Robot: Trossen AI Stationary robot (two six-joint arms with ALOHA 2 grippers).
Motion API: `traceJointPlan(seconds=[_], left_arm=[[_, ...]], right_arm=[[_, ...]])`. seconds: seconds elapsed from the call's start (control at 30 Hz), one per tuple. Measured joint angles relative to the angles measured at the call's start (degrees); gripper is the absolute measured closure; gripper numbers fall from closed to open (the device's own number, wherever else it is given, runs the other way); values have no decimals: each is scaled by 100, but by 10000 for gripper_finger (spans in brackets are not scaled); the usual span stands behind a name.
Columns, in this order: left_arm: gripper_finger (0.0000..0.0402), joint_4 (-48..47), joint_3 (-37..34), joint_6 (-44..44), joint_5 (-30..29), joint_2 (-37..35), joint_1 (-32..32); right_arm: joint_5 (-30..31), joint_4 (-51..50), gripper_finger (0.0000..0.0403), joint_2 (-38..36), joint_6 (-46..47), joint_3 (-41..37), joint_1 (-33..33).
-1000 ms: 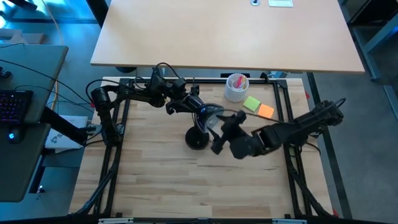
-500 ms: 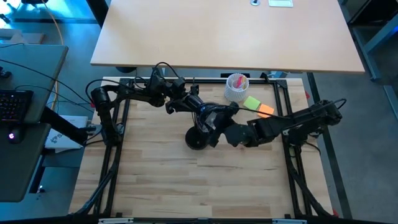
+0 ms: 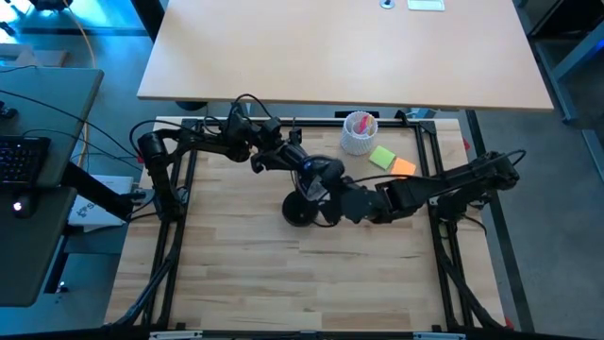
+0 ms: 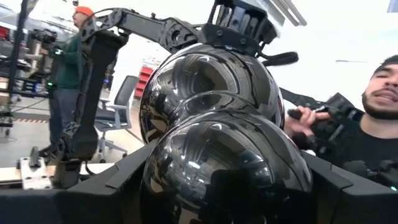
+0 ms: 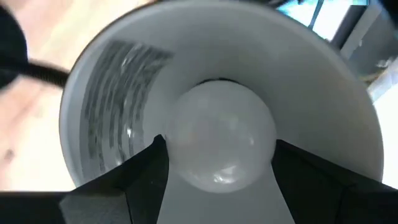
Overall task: Screw lightbulb
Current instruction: Remove the lightbulb from the desk lamp
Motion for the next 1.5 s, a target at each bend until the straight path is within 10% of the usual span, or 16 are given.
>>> traceJointPlan(seconds=[0.57, 1.07, 1.5], left_arm=[[133, 47, 2, -199, 151, -2, 164], [133, 44, -4, -207, 134, -2, 164], [133, 47, -9, -209, 117, -2, 180]], right_arm=[[811, -70, 138, 11, 1393, 0, 443], [-425, -602, 137, -52, 9611, -2, 162], [-1196, -19, 137, -52, 7752, -4, -571]])
